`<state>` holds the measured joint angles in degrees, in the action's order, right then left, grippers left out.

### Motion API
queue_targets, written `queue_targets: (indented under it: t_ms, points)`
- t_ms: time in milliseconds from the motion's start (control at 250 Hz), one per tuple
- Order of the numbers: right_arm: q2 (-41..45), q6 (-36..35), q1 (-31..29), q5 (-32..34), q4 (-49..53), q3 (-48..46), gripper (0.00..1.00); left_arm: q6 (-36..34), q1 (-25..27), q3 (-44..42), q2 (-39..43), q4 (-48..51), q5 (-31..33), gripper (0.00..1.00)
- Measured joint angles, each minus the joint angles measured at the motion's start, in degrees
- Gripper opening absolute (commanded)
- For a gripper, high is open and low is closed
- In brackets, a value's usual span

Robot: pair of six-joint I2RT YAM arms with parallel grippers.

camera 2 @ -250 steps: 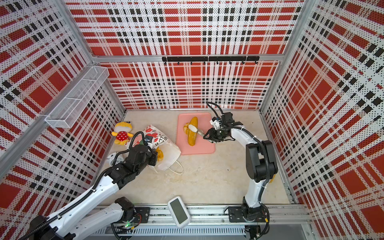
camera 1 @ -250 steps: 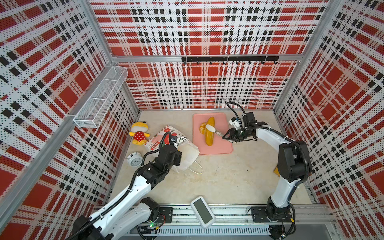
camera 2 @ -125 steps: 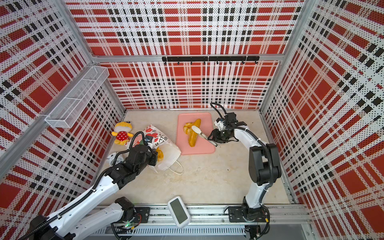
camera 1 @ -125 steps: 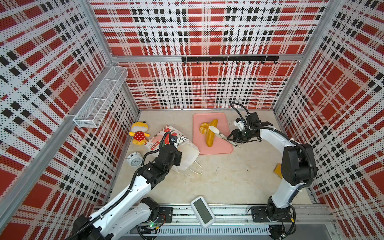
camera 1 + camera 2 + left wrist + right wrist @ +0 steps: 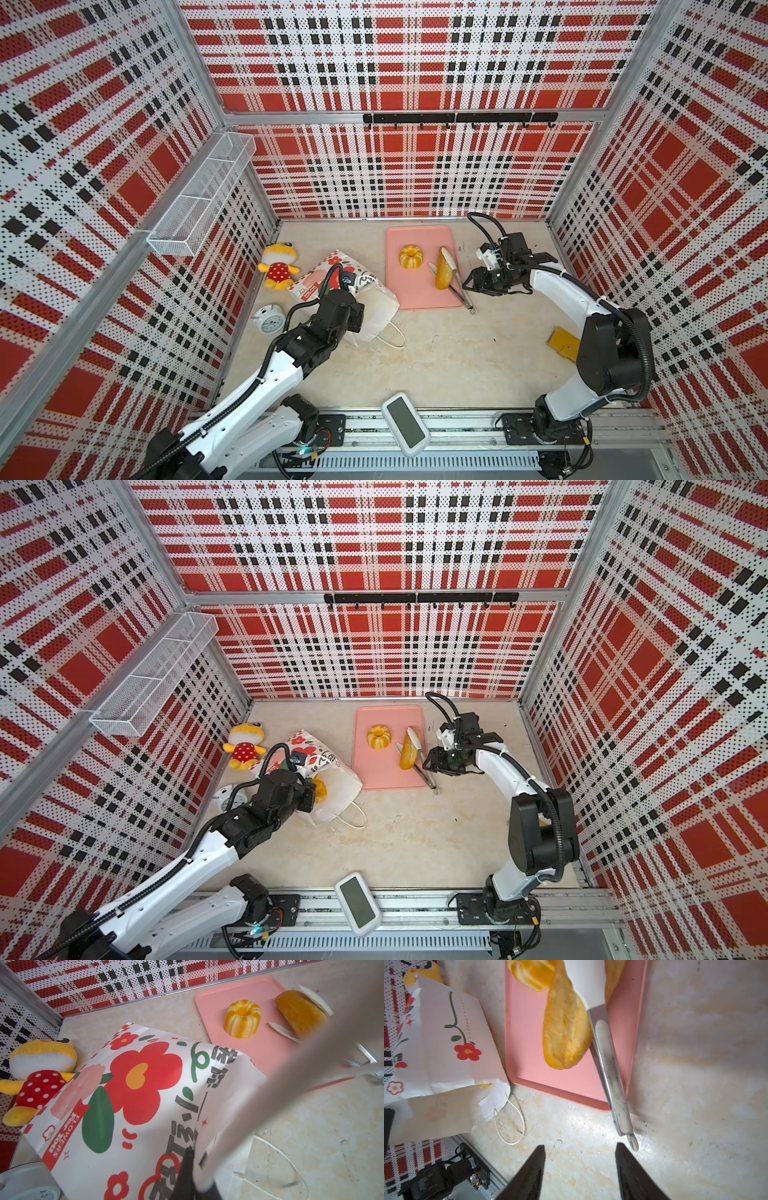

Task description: Take the fake bread out of the paper bag

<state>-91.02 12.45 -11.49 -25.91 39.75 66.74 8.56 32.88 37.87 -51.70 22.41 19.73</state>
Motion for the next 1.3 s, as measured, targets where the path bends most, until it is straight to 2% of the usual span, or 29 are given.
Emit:
queue_targets:
  t_ms: [272,472,552,876,1156,1301]
  points:
    - [0.7,-1.6,-0.3,4.0,-5.9,-4.8,0.63,0.0,0.0,0.0,0.0,0.0,0.0,0.0]
    - [-4.5,-3.5,-2.2,6.3,-6.9,-3.9,0.64,0.0,0.0,0.0,-0.1,0.0,0.0,0.0]
    - [-6.4,-4.3,-3.1,7.2,-6.5,-2.6,0.68,0.0,0.1,0.0,-0.1,0.0,0.0,0.0]
    - [-7.5,-7.0,-7.0,10.7,-6.1,-0.5,0.69,0.0,0.1,0.0,-0.6,0.0,0.0,0.0]
    - [-13.1,-10.2,-9.4,15.3,-4.2,1.1,0.58,0.0,0.1,0.0,-0.7,0.0,0.0,0.0]
    - [-13.4,-11.6,-9.9,16.6,-2.0,2.3,0.45,0.0,0.1,0.0,-0.7,0.0,0.0,0.0]
